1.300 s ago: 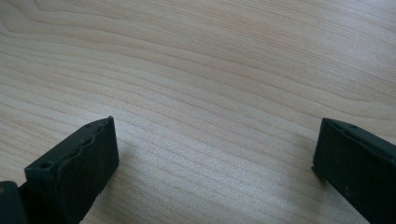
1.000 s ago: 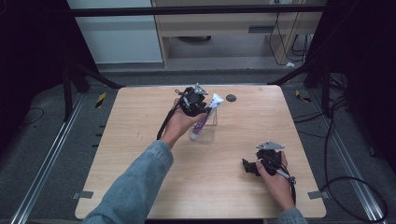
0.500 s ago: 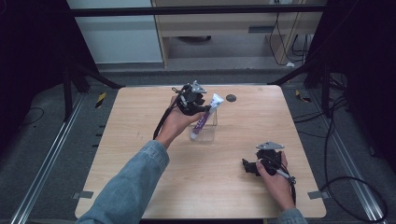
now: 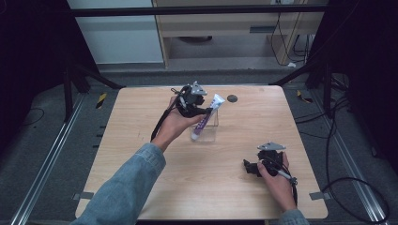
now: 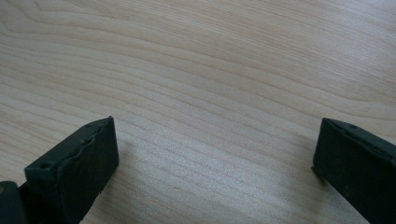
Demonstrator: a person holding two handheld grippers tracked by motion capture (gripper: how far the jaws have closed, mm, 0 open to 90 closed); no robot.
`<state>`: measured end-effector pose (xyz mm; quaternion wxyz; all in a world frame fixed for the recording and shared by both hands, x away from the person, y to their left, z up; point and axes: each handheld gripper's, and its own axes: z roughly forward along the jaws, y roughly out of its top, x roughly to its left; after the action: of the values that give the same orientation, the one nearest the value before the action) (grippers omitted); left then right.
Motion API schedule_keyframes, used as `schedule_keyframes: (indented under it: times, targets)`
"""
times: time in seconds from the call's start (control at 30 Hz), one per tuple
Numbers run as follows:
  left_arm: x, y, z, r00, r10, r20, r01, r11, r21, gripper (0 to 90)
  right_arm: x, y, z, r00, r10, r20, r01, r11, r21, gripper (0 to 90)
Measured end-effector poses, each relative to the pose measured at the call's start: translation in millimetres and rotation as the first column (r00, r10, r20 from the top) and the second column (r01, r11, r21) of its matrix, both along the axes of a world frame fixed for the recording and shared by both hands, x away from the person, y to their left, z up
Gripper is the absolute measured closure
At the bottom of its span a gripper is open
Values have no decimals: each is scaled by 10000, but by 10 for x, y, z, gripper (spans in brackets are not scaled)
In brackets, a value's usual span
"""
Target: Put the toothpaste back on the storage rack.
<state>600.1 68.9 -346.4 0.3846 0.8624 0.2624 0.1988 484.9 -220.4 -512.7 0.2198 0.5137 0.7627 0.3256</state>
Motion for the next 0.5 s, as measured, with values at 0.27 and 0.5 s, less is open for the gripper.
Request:
schedule_keyframes:
  times: [0.27, 0.5]
  targets:
    - [-51, 30, 32, 9999, -125, -73, 125, 9999, -30, 407, 0, 0, 0, 10000, -4, 5, 4, 10000, -5, 3]
    - [-134, 52, 76, 9995, -252, -163, 250, 9996, -127, 301, 0, 0, 0, 10000, 2, 7, -2, 10000, -2, 3]
